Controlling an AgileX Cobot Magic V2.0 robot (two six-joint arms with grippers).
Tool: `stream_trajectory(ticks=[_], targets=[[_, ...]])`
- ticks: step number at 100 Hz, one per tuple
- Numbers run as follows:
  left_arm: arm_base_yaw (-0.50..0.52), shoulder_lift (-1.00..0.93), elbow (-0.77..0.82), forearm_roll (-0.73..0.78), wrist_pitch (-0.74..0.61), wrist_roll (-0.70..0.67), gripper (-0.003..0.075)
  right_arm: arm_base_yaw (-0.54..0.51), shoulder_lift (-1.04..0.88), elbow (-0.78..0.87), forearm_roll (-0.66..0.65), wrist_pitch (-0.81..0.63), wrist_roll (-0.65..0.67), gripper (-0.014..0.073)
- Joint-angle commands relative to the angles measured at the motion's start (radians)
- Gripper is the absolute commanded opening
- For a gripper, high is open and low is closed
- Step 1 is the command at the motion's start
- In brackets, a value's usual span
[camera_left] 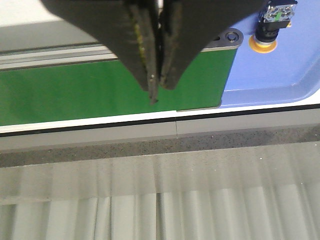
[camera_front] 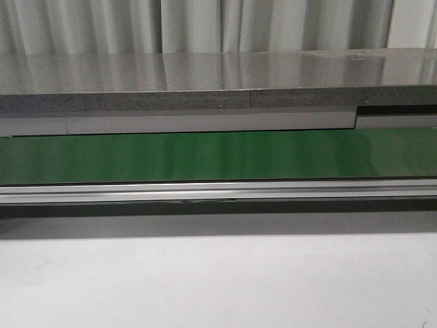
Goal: Move button from left to right
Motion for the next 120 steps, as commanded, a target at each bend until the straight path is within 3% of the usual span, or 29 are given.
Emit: stream_trajectory(ticks=[1,57,90,102,120], targets=[[-0.006,-0.033,0.058,-0.003,-0.070,-0.008,-0.0020,0.003,-0.021,-0.014,-0.007,-0.087,-0.002,-0.0068],[-0.006,-0.033,0.047,-0.021,-0.081,-0.008,-0.0020,0.003,-0.021,-0.014,-0.007,-0.087,-0.002,-0.0068],[-0.006,0.072,-0.122,-0.130,-0.053,-0.008,-0.0020,0.003,-0.021,-0.014,-0.007,-0.087,-0.002,-0.0068],[-0.005,0.170,-0.236,-0.157,0.067,-0.008,-0.0020,0.003,-0.021,-0.014,-0.007,-0.087,-0.002,-0.0068],[-0.005,0.323,-0.435,-0.157,0.380,-0.008,-0.0020,0.003,-0.021,-0.014,-0.007,-0.087,-0.002,-0.0068]])
